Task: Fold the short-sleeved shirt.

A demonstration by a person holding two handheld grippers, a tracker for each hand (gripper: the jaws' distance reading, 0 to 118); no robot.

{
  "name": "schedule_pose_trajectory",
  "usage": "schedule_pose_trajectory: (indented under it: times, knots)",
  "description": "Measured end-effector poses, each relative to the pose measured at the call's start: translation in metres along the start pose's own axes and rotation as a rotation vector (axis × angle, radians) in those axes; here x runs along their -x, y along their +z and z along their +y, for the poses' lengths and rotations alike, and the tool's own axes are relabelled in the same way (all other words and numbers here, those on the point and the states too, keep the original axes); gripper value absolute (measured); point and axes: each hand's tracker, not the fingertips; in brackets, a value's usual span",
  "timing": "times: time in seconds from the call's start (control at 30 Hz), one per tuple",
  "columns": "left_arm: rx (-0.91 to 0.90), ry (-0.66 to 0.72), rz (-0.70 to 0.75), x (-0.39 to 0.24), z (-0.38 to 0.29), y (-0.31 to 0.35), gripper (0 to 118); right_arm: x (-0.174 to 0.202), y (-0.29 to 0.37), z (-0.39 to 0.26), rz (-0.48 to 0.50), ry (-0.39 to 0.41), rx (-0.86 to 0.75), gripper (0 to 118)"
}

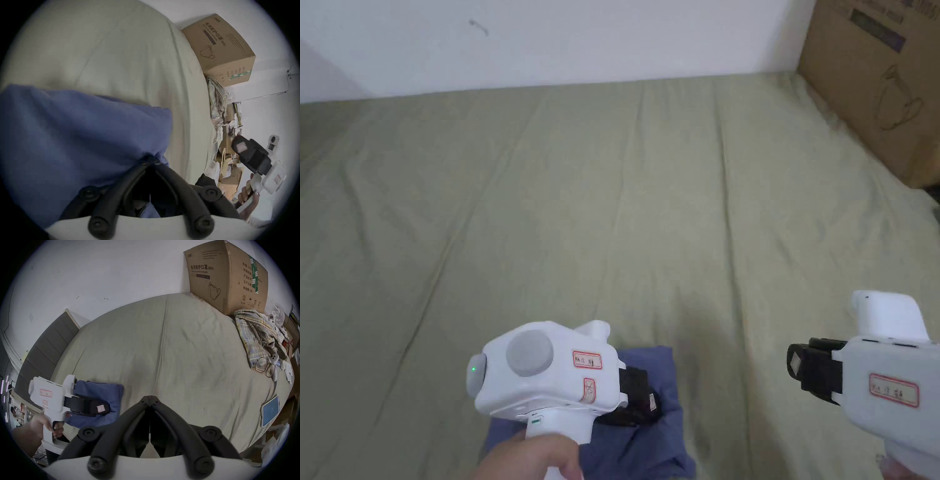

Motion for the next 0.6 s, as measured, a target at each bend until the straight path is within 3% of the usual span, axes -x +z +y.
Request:
schedule_pose_trajectory:
  times: [0.13,0.27,0.37,0.5,0.53,0.6]
  knots:
    - [-0.168,-0.02,-0.166,-0.008,-0.012,0.067,0,-0.004,0.014,0.006,-0.008,-0.013,-0.036,0]
    - [-0.336,-0.044,-0.121,0.012,-0.035,0.138,0,0.009,0.016,0.016,0.035,-0.004,-0.031,0]
    - [-0.389,-0.02,-0.064,0.038,-0.054,0.172,0,0.044,-0.008,0.016,0.16,0.041,0.07,0]
    - [-0.43,0.109,-0.043,0.076,-0.078,0.188,0,0.104,-0.055,0.008,0.391,0.162,0.247,0]
    - [-0.429,0.155,-0.049,0.086,-0.083,0.189,0,0.115,-0.069,0.005,0.423,0.161,0.299,0]
    - [-0.429,0.22,-0.058,0.102,-0.089,0.186,0,0.126,-0.1,0.0,0.379,0.144,0.42,0]
